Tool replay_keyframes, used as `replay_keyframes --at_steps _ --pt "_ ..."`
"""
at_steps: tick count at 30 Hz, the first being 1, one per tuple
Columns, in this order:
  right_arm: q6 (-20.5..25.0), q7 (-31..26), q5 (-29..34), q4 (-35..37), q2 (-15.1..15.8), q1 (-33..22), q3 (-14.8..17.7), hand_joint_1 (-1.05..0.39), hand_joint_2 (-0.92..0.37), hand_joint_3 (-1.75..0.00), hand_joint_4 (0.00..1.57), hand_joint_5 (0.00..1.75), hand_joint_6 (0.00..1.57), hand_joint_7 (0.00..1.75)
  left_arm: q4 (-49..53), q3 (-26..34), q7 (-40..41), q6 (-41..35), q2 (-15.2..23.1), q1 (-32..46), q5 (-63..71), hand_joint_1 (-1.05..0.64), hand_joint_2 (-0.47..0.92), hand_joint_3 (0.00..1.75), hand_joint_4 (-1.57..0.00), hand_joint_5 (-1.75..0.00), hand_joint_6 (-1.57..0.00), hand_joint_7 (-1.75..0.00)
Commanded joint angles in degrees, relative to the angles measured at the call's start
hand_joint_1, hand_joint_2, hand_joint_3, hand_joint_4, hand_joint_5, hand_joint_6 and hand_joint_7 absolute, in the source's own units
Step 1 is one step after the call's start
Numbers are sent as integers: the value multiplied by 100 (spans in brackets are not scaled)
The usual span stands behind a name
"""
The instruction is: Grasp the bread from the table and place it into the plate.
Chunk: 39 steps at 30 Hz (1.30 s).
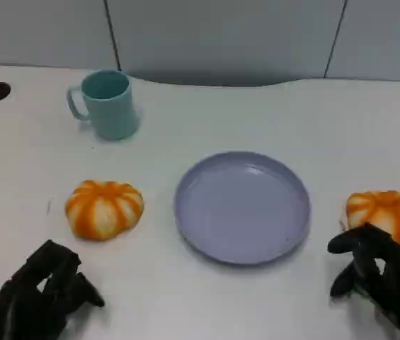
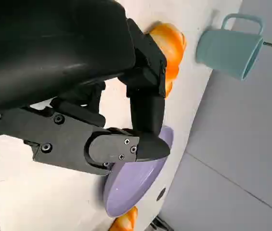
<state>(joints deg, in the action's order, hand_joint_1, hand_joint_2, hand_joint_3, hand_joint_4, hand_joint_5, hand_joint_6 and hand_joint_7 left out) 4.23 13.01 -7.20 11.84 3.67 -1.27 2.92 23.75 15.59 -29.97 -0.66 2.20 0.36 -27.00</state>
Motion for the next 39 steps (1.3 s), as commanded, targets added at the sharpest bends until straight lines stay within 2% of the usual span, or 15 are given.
replay_keyframes --at_steps 1,12,17,19,22,26,28,30,32,33,35,36,37,38,39 --pt "31 3 -3 -62 69 -85 16 -26 -92 -57 51 174 40 149 -50 35 -18 -40 62 -14 -40 -52 92 35 -68 -175 -47 -175" --pt "184 -113 26 -182 36 -120 -19 -27 -92 -55 51 173 41 149 -146 28 -17 -13 58 12 -23 -52 92 35 -69 -175 -47 -175" --pt "174 -136 41 -219 25 -149 -66 -26 -92 -56 52 173 40 148 -200 -27 -68 595 11 55 167 -51 92 35 -70 -175 -48 -175" --pt "134 -135 24 -183 8 -140 -71 -26 -92 -56 52 174 41 148 -241 -115 -50 1292 24 59 474 -52 92 37 -70 -175 -48 -174" --pt "158 -136 4 -184 -13 -126 -80 -27 -92 -56 52 174 41 148 -506 -358 640 2692 177 76 1786 -56 92 41 -69 -175 -46 -170" --pt "136 -131 -33 -151 -77 -103 -86 -27 -92 -57 51 174 41 149 -572 -494 1697 4350 765 -278 3752 -50 92 44 -70 -175 -49 -168" --pt "103 -117 -41 -111 -91 -89 -83 -27 -92 -57 51 175 41 150 -536 -536 2287 4732 1045 -479 4630 -49 92 42 -71 -175 -51 -168" --pt "50 -107 -43 -57 -111 -70 -91 -28 -92 -56 52 175 41 150 -753 -630 3041 4753 1462 -711 5933 -52 92 34 -70 -171 -59 -153" --pt "39 -105 -42 -40 -125 -62 -102 -29 -92 -55 53 175 42 151 -925 -788 3484 4575 1784 -901 6795 -55 92 27 -75 -154 -70 -122" --pt "45 -108 -40 -39 -130 -60 -108 -29 -92 -55 53 175 42 151 -974 -876 3607 4467 1907 -973 7062 -56 92 25 -79 -137 -77 -98" --pt "64 -112 -43 -57 -142 -64 -118 -29 -92 -55 53 175 42 151 -1110 -1103 3527 4116 2192 -1149 7508 -58 92 23 -83 -122 -85 -75" --pt "87 -114 -48 -76 -148 -70 -123 -29 -92 -55 53 175 42 151 -1206 -1239 3308 3853 2340 -1270 7690 -62 92 17 -63 -84 -74 -40" --pt "82 -112 -40 -82 -147 -73 -132 -29 -92 -55 53 175 42 151 -1277 -1366 3124 3614 2452 -1375 7799 -64 92 12 -55 -61 -70 -22" --pt "49 -108 -21 -76 -141 -76 -146 -29 -92 -55 52 175 42 151 -1318 -1475 3008 3430 2530 -1447 7834 -65 92 7 -46 -38 -65 -9" --pt "27 -96 -18 -71 -138 -78 -152 -29 -92 -56 52 175 41 151 -1278 -1599 2899 3278 2588 -1545 7846 -66 91 4 -40 -26 -59 -5"
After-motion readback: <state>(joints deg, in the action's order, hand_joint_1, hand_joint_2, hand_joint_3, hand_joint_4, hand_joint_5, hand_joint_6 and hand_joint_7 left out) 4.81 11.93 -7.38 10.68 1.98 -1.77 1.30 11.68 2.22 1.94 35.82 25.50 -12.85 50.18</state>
